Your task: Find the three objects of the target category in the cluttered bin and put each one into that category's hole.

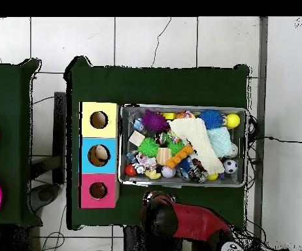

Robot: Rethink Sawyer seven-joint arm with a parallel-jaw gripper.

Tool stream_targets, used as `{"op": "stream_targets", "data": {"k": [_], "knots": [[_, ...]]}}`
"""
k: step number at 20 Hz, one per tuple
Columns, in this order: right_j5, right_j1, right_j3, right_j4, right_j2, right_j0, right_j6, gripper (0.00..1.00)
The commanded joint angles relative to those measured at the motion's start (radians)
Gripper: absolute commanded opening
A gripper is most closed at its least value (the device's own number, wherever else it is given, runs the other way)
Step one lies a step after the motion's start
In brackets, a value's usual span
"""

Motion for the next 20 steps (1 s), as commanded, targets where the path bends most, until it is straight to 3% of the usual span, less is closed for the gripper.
{"op": "stream_targets", "data": {"k": [1,8,11,17,20], "knots": [[-0.025,-0.046,-0.115,0.048,0.215,-0.087,0.073,1.0],[-0.075,-0.054,-0.132,0.017,0.257,-0.101,0.083,1.0],[-0.146,-0.039,-0.116,-0.015,0.274,-0.116,0.092,1.0],[-0.327,0.045,-0.105,-0.048,0.225,-0.087,0.135,1.0],[-0.366,0.074,-0.118,-0.043,0.185,-0.055,0.133,1.0]]}}
